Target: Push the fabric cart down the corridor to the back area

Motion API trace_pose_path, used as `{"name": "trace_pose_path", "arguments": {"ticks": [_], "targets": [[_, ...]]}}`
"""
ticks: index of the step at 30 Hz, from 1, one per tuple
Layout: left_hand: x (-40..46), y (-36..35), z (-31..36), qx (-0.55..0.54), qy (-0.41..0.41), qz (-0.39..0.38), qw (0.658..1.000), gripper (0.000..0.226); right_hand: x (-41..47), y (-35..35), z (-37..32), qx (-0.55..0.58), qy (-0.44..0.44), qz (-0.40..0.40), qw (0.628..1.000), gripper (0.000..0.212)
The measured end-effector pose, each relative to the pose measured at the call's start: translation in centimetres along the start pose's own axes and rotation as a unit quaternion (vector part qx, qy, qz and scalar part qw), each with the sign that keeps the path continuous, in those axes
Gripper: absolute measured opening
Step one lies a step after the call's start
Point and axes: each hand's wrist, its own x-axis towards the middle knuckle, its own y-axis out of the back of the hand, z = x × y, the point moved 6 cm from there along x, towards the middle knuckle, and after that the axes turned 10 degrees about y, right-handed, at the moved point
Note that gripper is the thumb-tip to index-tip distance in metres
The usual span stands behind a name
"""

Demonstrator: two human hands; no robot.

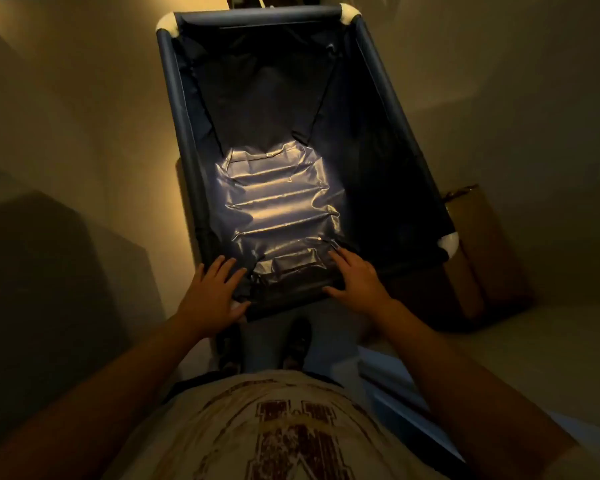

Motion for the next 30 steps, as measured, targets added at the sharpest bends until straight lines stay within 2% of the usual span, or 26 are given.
{"name": "trace_pose_path", "arguments": {"ticks": [8, 13, 21, 30], "targets": [[-0.1, -1.4, 0.5, 0.002, 0.031, -0.014, 0.999, 0.09, 0.4, -1.5, 2.4, -0.022, 0.011, -0.113, 0.993, 0.078], [-0.3, -2.9, 0.8, -0.002, 0.04, -0.018, 0.999, 0.095, 0.5, -1.5, 3.8, -0.035, 0.028, -0.124, 0.991, 0.071], [0.3, -3.9, 1.1, -0.011, 0.075, 0.004, 0.997, 0.098, 1.3, -1.3, 4.9, -0.023, 0.056, -0.131, 0.99, 0.073], [0.4, -4.2, 2.4, -0.044, 0.162, 0.023, 0.986, 0.086, 2.8, -1.3, 4.7, -0.028, 0.088, -0.091, 0.992, 0.066]]}}
